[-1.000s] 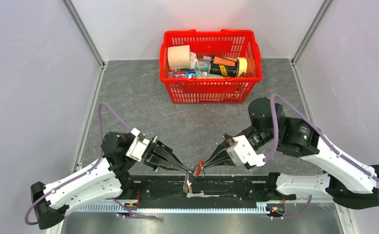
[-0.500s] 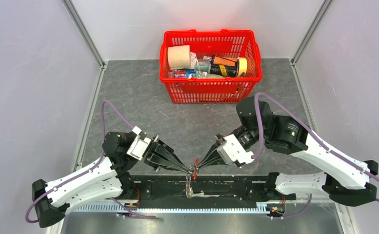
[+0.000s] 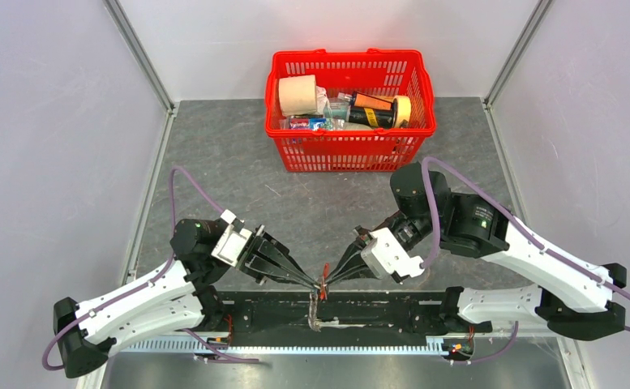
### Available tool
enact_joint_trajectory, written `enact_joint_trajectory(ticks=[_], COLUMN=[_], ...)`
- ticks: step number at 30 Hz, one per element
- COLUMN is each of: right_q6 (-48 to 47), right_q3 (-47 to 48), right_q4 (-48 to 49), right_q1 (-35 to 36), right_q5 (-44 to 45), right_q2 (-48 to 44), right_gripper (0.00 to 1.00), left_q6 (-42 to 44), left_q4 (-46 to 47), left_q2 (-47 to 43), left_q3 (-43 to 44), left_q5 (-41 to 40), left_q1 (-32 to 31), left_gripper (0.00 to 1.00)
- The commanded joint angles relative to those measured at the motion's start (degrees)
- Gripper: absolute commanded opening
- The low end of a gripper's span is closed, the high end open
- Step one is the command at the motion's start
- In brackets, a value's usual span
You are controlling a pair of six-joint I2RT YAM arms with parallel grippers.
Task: Put the keys on the keyring
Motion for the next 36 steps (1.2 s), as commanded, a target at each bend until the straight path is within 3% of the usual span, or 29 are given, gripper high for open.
enact_joint_trajectory(ticks=[1,19,36], right_q6=[-0.7,0.1,4.5], right_q3=[0.1,0.1,-2.3], right_q4=[2.2,5.3,15.0], right_q1=[0.8,2.0,3.0], right_q5=[-0.6,1.3,4.7], right_q2=[-0.1,1.0,-0.1], right_gripper=[0.00,0.00,0.00], left_q6=[-1.6,-1.2,-1.0], left_q4=[2.6,1.8,0.9], left_q2=[-0.1,-0.3,0.3], left_q3=[2.1,2.0,2.6], left_q5=[0.0,0.2,1.0], left_q1=[-0.4,-0.3,-0.7], left_gripper=[0.02,0.02,0.02])
